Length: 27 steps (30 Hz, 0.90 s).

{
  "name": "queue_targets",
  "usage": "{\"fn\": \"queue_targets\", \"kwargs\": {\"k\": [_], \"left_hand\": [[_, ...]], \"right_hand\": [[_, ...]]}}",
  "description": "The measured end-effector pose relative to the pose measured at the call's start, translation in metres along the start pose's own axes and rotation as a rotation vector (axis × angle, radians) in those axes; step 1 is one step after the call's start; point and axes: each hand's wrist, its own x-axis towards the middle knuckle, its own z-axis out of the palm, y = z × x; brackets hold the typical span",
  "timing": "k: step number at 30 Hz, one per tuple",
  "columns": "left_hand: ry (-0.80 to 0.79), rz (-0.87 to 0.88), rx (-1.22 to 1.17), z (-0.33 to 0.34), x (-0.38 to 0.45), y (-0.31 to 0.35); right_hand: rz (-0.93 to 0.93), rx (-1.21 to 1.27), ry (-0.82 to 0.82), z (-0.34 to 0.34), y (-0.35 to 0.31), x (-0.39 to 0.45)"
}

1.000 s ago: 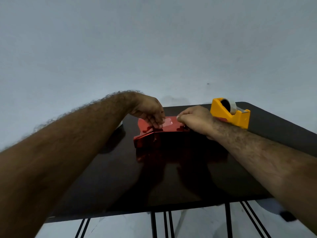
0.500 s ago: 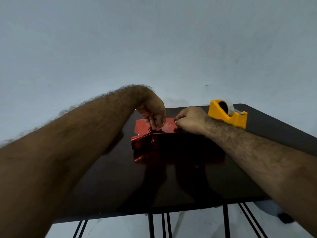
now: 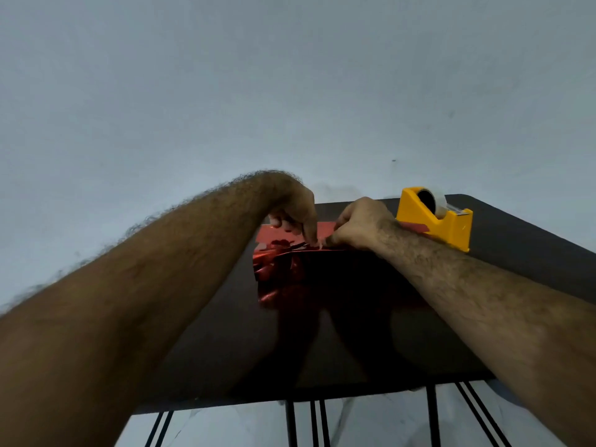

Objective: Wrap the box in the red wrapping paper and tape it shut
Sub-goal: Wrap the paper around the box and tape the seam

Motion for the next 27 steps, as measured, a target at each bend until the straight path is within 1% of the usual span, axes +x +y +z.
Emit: {"fn": "queue_targets", "kwargs": {"k": [2, 4, 7, 10, 11, 15, 17, 20, 22, 23, 24, 25, 27], "left_hand": [[0.033, -0.060, 0.034, -0.002, -0.003, -0.012], [0.038, -0.122, -0.003, 0.000, -0.005, -0.028], [0.061, -0.177, -0.180, 0.004, -0.002, -0.047], [0.145, -0.185, -0.410, 0.010, 0.000, -0.050], [0.154, -0.176, -0.443, 0.013, 0.001, -0.048], [0.202, -0.137, -0.291, 0.025, -0.002, -0.042], [0.226, -0.134, -0.260, 0.023, -0.006, -0.045], [0.277, -0.128, -0.184, 0.015, -0.015, -0.049], [0.406, -0.060, -0.172, 0.015, -0.017, -0.048], [0.495, 0.008, -0.196, 0.017, -0.014, -0.046], [0.589, 0.111, -0.235, 0.021, -0.014, -0.042], [0.647, 0.231, -0.269, 0.025, -0.013, -0.040], [0.643, 0.467, -0.250, 0.035, -0.018, -0.038]], "right_hand": [[0.031, 0.053, 0.017, 0.000, 0.004, 0.001], [0.050, 0.093, 0.018, -0.001, 0.005, 0.001], [0.058, 0.105, 0.003, 0.000, 0.004, 0.001], [0.071, 0.111, -0.004, 0.000, 0.001, 0.001], [0.076, 0.110, -0.008, -0.001, 0.001, 0.001], [0.095, 0.101, -0.009, -0.001, 0.000, 0.005], [0.092, 0.098, -0.003, 0.000, 0.001, 0.007], [0.046, 0.075, 0.004, -0.002, 0.003, 0.008], [-0.017, 0.104, 0.052, -0.003, 0.009, 0.009], [-0.072, 0.117, 0.094, -0.004, 0.013, 0.009], [-0.147, 0.113, 0.130, -0.006, 0.017, 0.007], [-0.230, 0.095, 0.136, -0.008, 0.022, 0.004], [-0.400, 0.024, 0.059, -0.013, 0.030, -0.005]]}}
